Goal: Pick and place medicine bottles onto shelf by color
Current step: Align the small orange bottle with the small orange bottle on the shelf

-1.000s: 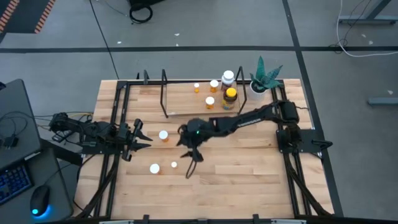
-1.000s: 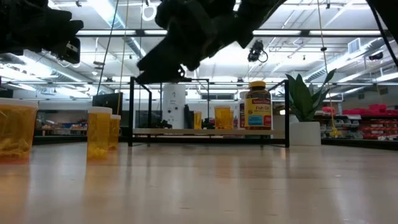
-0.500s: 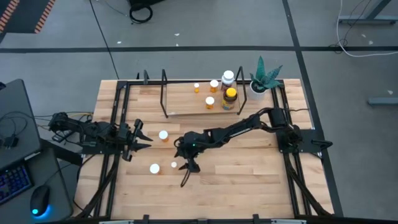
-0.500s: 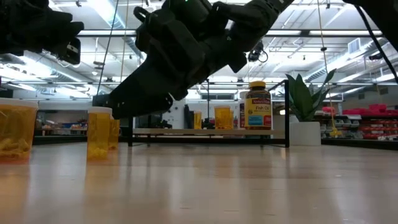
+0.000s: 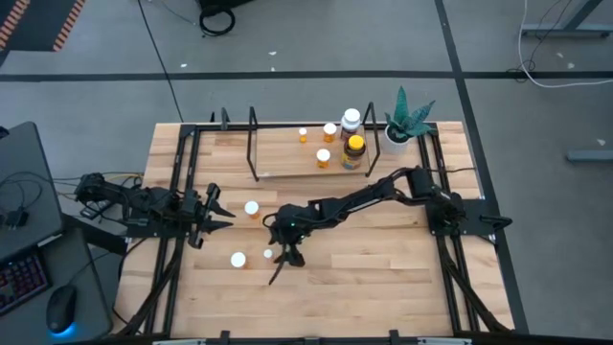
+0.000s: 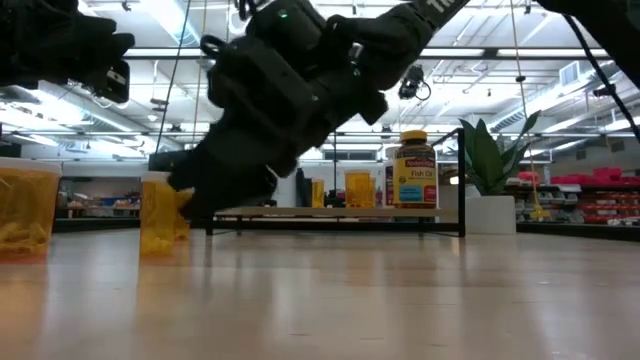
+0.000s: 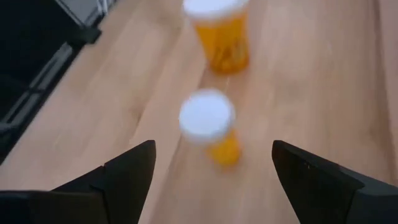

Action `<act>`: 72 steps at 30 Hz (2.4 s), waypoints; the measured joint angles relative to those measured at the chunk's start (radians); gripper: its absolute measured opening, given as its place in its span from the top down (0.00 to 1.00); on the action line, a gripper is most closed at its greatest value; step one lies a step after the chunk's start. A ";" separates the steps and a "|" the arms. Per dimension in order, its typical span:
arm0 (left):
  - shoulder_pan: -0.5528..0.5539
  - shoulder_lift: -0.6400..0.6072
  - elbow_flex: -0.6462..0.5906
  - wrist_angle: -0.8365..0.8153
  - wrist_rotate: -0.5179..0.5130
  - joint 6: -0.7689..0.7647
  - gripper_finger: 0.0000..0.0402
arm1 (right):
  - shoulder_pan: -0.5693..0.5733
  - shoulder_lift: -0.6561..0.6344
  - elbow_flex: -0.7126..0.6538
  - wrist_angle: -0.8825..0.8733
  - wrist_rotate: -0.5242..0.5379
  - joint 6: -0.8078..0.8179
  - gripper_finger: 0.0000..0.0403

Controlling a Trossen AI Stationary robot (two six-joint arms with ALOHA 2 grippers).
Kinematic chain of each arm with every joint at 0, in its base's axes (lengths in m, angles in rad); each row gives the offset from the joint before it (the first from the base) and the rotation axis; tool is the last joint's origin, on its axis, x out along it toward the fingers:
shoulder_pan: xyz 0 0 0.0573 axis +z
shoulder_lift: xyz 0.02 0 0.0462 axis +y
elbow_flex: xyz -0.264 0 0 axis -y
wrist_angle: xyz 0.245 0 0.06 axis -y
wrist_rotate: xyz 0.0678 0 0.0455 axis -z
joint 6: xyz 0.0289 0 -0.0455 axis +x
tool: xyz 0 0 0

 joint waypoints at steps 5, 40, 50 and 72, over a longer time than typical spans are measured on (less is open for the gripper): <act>0.000 0.006 0.000 0.000 0.000 0.000 0.73 | 0.011 0.083 0.137 -0.123 -0.001 -0.047 0.18; 0.000 0.026 0.000 0.000 0.000 0.000 0.73 | 0.021 0.149 0.302 -0.246 0.129 -0.074 0.58; 0.000 0.026 0.000 0.001 0.000 0.000 0.73 | 0.011 0.149 0.302 -0.256 0.129 -0.068 0.70; 0.000 0.026 0.000 0.002 0.000 0.000 0.73 | -0.060 -0.013 0.301 -0.510 0.444 -0.212 0.71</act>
